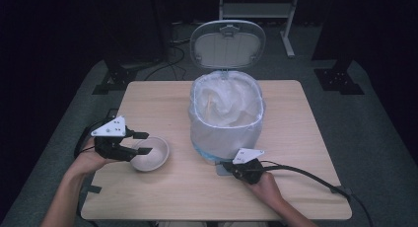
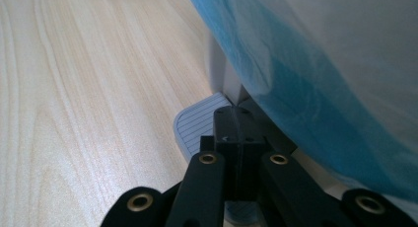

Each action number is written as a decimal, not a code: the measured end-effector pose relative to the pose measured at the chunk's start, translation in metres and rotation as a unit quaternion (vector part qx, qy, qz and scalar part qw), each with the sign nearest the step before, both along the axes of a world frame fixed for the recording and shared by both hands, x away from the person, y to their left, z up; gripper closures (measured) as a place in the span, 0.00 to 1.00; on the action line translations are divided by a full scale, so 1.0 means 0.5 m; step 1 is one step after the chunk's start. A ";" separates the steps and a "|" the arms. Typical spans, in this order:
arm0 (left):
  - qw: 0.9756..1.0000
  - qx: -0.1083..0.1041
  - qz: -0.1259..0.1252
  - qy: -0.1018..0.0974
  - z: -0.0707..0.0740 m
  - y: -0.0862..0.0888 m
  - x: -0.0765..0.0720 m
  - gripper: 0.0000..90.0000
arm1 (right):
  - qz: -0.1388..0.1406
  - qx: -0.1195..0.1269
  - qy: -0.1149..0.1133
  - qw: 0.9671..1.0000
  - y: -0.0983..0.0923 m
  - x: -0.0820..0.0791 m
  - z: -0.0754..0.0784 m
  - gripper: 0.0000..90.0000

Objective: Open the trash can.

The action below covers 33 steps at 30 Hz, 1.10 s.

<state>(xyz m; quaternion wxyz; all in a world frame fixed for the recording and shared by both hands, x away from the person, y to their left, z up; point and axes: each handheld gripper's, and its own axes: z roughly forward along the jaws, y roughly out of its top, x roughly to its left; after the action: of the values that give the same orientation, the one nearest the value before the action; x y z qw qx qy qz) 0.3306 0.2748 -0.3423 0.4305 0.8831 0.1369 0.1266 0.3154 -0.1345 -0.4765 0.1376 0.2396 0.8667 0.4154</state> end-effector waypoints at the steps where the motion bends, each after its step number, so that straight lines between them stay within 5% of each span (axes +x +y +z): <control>1: 1.000 0.000 0.000 0.001 -0.003 0.001 0.000 0.51 | 0.000 0.000 0.000 1.000 0.000 0.000 0.000 1.00; 11: 1.000 0.002 0.001 0.017 -0.035 0.009 -0.010 0.43 | 0.000 0.001 -0.002 1.000 0.000 0.000 -0.001 1.00; 33: 0.999 0.015 -0.010 0.040 -0.103 0.017 -0.021 0.41 | 0.001 0.002 0.001 1.000 -0.001 0.000 0.000 1.00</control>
<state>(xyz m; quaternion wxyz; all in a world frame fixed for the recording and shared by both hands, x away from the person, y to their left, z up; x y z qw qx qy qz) 0.3200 0.2832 -0.3941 0.4124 0.8952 0.1435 0.0887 0.3156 -0.1348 -0.4767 0.1361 0.2396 0.8660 0.4174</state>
